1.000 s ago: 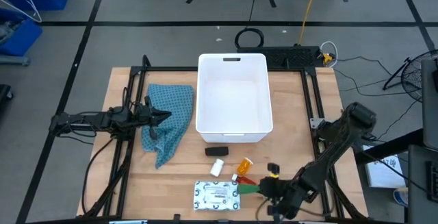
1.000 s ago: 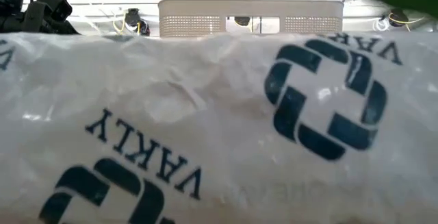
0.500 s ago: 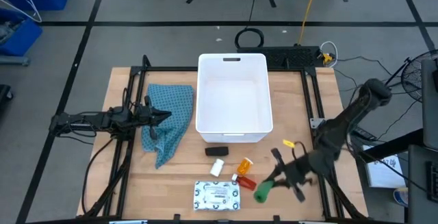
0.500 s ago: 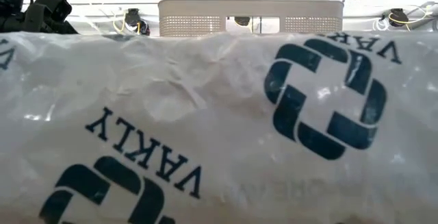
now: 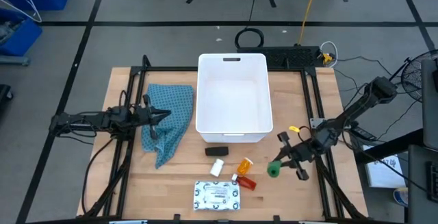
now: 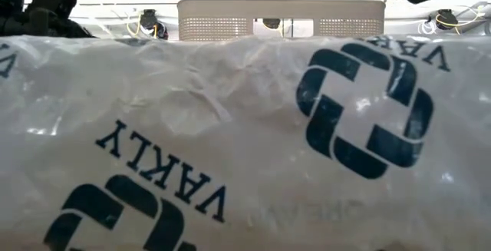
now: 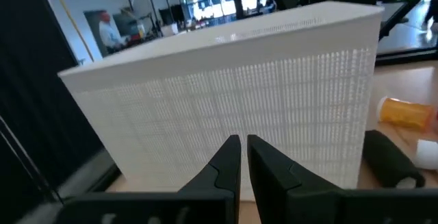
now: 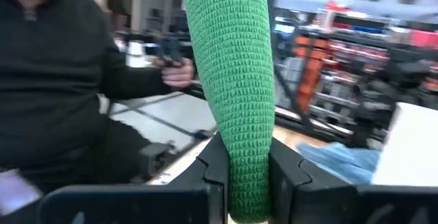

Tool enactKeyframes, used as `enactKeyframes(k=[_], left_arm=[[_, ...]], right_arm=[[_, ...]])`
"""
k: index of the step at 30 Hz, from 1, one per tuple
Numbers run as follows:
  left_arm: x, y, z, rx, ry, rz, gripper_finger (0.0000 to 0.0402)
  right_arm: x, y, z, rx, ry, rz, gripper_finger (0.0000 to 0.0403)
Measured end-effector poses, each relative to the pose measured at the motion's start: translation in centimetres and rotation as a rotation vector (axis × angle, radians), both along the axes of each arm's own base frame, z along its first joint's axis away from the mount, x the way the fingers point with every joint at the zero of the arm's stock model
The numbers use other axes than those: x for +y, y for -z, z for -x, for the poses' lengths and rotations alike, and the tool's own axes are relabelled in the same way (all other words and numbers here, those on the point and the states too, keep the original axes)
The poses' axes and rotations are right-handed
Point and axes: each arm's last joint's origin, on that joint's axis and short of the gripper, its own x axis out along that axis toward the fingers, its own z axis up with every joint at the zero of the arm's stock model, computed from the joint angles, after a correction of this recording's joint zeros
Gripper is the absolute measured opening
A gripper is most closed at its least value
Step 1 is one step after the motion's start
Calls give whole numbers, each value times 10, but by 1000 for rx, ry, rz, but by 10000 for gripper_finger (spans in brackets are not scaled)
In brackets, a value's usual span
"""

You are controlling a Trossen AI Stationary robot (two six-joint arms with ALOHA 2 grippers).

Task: Pick & place medical supplies in basket/bin
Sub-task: Put the green bandage into the white bin

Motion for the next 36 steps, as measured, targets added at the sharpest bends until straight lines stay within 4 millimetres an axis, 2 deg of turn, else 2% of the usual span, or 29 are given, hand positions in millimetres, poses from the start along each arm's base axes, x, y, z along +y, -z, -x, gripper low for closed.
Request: enactKeyframes(k=[3,5,7,10,14,16,18,21,24,27,31,36], left_arm=[[0,0,0,13,1,-54,33],[0,-1,0,19,1,-96,33],[0,-1,0,26,2,-124,33],[0,-1,0,35,2,-162,33],[0,-1,0,46,3,-221,33],[0,-2,0,36,2,-231,33],[0,-4,0,21,1,-232,33],[0,-7,0,-5,-2,-230,33],[0,-8,0,-20,-3,-229,33],[0,-9,0,-26,-4,-226,33],[0,-9,0,-26,-3,-226,33],[0,-9,0,-26,-3,-225,33]], right_arm=[[0,-10,-5,12,58,11,43],[0,-26,-14,44,80,33,44],[-2,-52,-24,75,124,39,43],[-15,-102,-40,114,244,50,42],[-51,-166,-52,222,427,87,42],[-75,-191,-58,279,494,100,42],[-98,-211,-64,318,539,107,42],[-135,-226,-77,372,561,97,42],[-172,-223,-95,451,557,60,42],[-205,-201,-116,575,549,42,42],[-236,-156,-144,772,526,76,42],[-249,-93,-182,978,422,168,42]])
